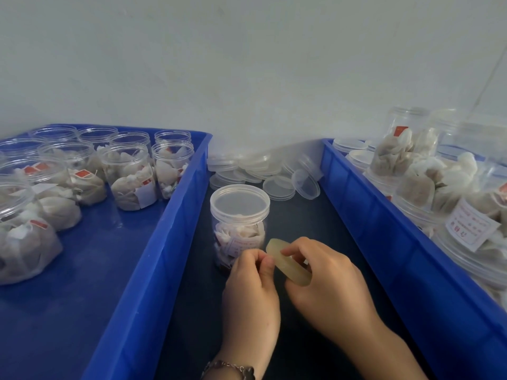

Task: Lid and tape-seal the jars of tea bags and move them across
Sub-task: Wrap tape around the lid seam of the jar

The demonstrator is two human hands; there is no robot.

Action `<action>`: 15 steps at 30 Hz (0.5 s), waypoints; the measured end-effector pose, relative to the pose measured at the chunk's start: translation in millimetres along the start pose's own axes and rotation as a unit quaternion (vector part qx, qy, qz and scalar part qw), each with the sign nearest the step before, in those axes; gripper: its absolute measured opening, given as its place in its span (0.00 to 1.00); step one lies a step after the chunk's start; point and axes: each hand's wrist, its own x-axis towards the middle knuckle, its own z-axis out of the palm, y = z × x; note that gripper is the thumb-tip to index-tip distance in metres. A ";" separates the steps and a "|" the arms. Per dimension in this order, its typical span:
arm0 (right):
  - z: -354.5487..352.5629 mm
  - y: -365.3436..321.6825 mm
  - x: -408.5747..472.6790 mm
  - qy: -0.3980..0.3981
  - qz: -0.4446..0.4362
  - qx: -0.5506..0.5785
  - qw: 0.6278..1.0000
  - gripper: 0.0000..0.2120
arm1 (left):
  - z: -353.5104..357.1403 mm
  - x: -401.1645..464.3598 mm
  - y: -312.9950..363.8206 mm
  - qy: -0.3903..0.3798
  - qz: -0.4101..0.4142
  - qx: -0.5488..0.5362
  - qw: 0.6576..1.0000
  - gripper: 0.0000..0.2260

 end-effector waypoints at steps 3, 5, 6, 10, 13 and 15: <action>0.3 -0.7 -0.5 0.005 0.002 0.004 1.000 0.14 | -0.2 1.2 3.6 0.008 -0.017 -0.019 1.000 0.06; -0.1 -0.6 -0.5 0.006 0.004 0.008 1.000 0.14 | -1.7 0.8 5.4 0.021 -0.026 -0.050 0.998 0.06; -0.4 -0.4 -0.5 0.006 0.005 0.010 1.000 0.14 | -2.5 0.1 4.9 0.026 -0.023 -0.054 0.998 0.05; -1.2 0.0 -0.1 0.002 0.002 0.008 1.000 0.15 | -3.4 -4.1 2.1 0.077 0.050 0.011 0.996 0.04; -0.8 -0.6 -0.6 -0.002 -0.002 0.004 1.000 0.15 | -3.3 -4.7 3.3 0.074 0.039 0.036 0.996 0.04; -0.3 -0.6 -0.9 0.001 -0.002 0.005 1.000 0.15 | -1.4 -2.9 3.0 0.036 -0.016 -0.002 0.999 0.06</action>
